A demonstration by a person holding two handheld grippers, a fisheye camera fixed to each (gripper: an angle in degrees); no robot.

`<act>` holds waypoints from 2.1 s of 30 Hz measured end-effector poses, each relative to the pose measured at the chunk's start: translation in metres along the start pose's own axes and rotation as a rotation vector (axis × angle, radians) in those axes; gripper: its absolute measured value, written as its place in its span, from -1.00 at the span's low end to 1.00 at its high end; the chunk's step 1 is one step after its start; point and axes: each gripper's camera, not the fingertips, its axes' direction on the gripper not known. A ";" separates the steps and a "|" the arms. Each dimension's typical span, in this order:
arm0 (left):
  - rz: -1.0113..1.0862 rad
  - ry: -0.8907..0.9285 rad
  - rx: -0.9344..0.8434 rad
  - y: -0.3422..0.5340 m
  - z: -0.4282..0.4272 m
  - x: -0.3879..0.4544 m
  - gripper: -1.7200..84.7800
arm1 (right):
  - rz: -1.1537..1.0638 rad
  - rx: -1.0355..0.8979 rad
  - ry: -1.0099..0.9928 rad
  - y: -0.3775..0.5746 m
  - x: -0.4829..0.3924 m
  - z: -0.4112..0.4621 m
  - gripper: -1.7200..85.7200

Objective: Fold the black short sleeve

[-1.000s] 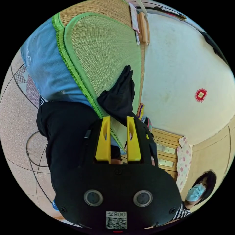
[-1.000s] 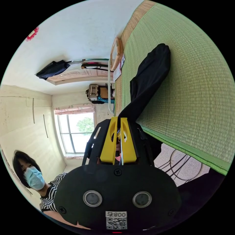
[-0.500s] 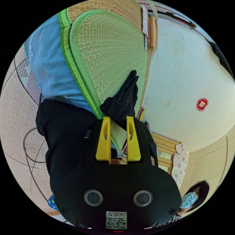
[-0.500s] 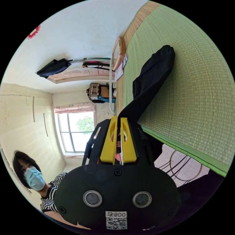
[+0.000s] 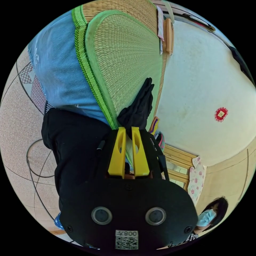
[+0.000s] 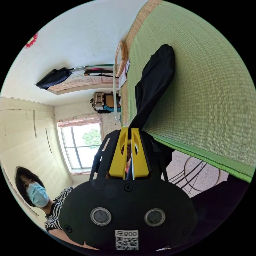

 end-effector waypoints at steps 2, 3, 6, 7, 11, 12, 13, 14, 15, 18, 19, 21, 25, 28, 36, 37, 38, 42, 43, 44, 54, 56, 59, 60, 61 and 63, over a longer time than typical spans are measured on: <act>0.011 -0.013 -0.006 -0.007 -0.007 0.005 -0.84 | 0.011 0.006 -0.010 0.002 0.009 -0.003 -0.93; 0.015 -0.018 -0.010 -0.009 -0.009 0.006 -0.84 | 0.013 0.010 -0.015 0.002 0.014 -0.004 -0.93; 0.022 -0.044 -0.018 -0.018 -0.020 0.015 -0.82 | 0.008 0.014 -0.013 0.001 0.023 -0.008 -0.92; 0.027 -0.057 -0.024 -0.022 -0.024 0.019 -0.81 | 0.005 0.014 -0.011 0.001 0.024 -0.009 -0.92; 0.031 -0.081 -0.039 -0.037 -0.041 0.031 -0.82 | -0.011 0.009 0.004 -0.003 0.036 -0.012 -0.92; 0.031 -0.081 -0.039 -0.038 -0.044 0.033 -0.83 | -0.012 0.008 0.005 -0.003 0.041 -0.013 -0.92; 0.034 -0.076 -0.036 -0.041 -0.051 0.037 -0.84 | -0.012 0.008 0.005 -0.003 0.044 -0.014 -0.92; 0.038 -0.069 -0.033 -0.043 -0.058 0.041 -0.86 | -0.011 0.010 0.005 -0.003 0.051 -0.015 -0.92; 0.041 -0.068 -0.032 -0.043 -0.062 0.043 -0.86 | -0.008 0.012 0.004 -0.002 0.059 -0.017 -0.92; 0.062 -0.070 -0.040 -0.047 -0.081 0.057 -0.88 | 0.003 0.022 -0.005 0.001 0.081 -0.025 -0.92; 0.070 -0.064 -0.044 -0.048 -0.089 0.063 -0.88 | 0.005 0.024 -0.006 0.002 0.085 -0.027 -0.92; 0.083 -0.055 -0.051 -0.049 -0.102 0.072 -0.88 | 0.011 0.030 -0.007 0.006 0.104 -0.035 -0.92; 0.111 -0.033 -0.062 -0.051 -0.133 0.095 -0.89 | 0.021 0.036 -0.004 0.014 0.134 -0.048 -0.92; 0.133 -0.027 -0.075 -0.050 -0.156 0.115 -0.90 | 0.025 0.038 0.008 0.022 0.161 -0.059 -0.92; 0.243 -0.004 -0.109 -0.045 -0.223 0.193 -0.90 | 0.002 0.045 -0.011 0.056 0.235 -0.099 -0.92; 0.263 -0.004 -0.118 -0.045 -0.233 0.209 -0.90 | -0.003 0.049 -0.017 0.059 0.240 -0.103 -0.92; 0.283 -0.002 -0.127 -0.045 -0.242 0.225 -0.90 | -0.012 0.056 -0.025 0.064 0.250 -0.111 -0.92; 0.333 0.019 -0.156 -0.047 -0.267 0.276 -0.90 | -0.042 0.087 -0.044 0.085 0.286 -0.140 -0.93; 0.349 0.027 -0.168 -0.048 -0.275 0.295 -0.90 | -0.046 0.093 -0.047 0.088 0.291 -0.145 -0.93; 0.364 0.034 -0.181 -0.049 -0.282 0.313 -0.90 | -0.054 0.106 -0.053 0.095 0.301 -0.155 -0.93; 0.462 0.073 -0.305 -0.057 -0.325 0.474 -0.90 | -0.115 0.261 -0.125 0.161 0.400 -0.248 -0.93; 0.487 0.074 -0.337 -0.061 -0.332 0.521 -0.90 | -0.129 0.291 -0.140 0.170 0.417 -0.267 -0.93; 0.512 0.078 -0.367 -0.069 -0.334 0.587 -0.90 | -0.149 0.337 -0.153 0.178 0.444 -0.301 -0.93; 0.517 0.079 -0.373 -0.072 -0.334 0.600 -0.90 | -0.157 0.353 -0.158 0.178 0.455 -0.315 -0.93; 0.525 0.080 -0.384 -0.077 -0.331 0.629 -0.90 | -0.160 0.362 -0.161 0.177 0.460 -0.323 -0.93; 0.543 0.075 -0.391 -0.086 -0.326 0.676 -0.90 | -0.171 0.394 -0.166 0.169 0.481 -0.358 -0.93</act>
